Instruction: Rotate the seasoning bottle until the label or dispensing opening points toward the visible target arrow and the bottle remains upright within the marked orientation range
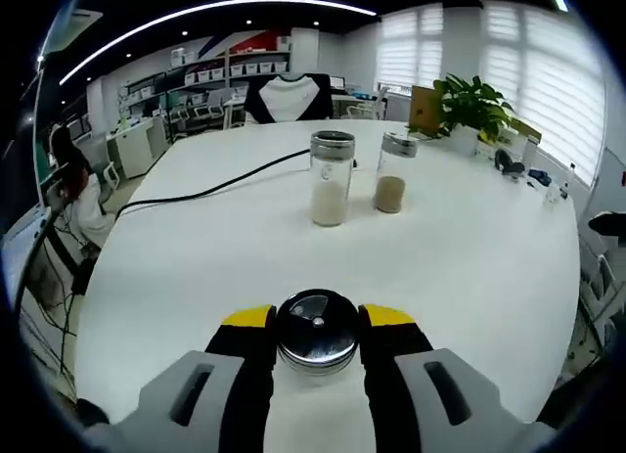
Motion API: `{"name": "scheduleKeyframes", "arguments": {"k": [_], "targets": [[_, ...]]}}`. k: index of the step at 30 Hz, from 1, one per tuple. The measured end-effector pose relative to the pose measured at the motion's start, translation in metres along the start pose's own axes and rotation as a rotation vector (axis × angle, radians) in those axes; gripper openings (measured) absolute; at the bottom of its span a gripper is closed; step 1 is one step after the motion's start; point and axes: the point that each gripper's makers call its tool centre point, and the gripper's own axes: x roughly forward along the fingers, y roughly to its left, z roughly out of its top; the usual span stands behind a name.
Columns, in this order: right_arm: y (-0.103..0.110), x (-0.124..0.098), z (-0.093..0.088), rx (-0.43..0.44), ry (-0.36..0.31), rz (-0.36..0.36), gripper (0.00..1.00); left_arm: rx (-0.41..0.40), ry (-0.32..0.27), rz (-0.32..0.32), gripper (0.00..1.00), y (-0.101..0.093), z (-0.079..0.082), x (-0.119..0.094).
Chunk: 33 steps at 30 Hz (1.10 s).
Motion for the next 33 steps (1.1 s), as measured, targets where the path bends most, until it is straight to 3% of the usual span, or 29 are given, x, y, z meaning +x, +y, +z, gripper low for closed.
{"name": "scheduleKeyframes", "arguments": {"k": [7,10,17,20,23,27,33], "targets": [[0.015,-0.009,-0.010,-0.002,0.022,0.040,0.66,-0.037,0.038,-0.023,0.35,-0.016,-0.023,-0.025],[0.019,-0.013,-0.011,-0.008,0.023,0.050,0.66,0.005,0.043,-0.032,0.35,-0.019,-0.030,-0.029],[0.023,-0.015,-0.014,-0.008,0.030,0.070,0.66,0.025,0.035,-0.046,0.35,-0.007,-0.033,-0.026],[0.025,-0.017,-0.013,-0.019,0.030,0.079,0.66,0.051,0.042,-0.075,0.36,-0.012,-0.033,-0.028],[0.026,-0.018,-0.011,-0.028,0.025,0.078,0.66,0.078,0.080,-0.079,0.43,-0.008,-0.040,-0.030],[0.025,-0.021,-0.006,-0.020,0.008,0.070,0.66,0.090,0.087,-0.060,0.55,0.002,-0.041,-0.040],[0.022,-0.023,-0.011,-0.023,0.015,0.064,0.66,0.129,0.104,-0.044,0.55,0.007,-0.044,-0.052]]}}
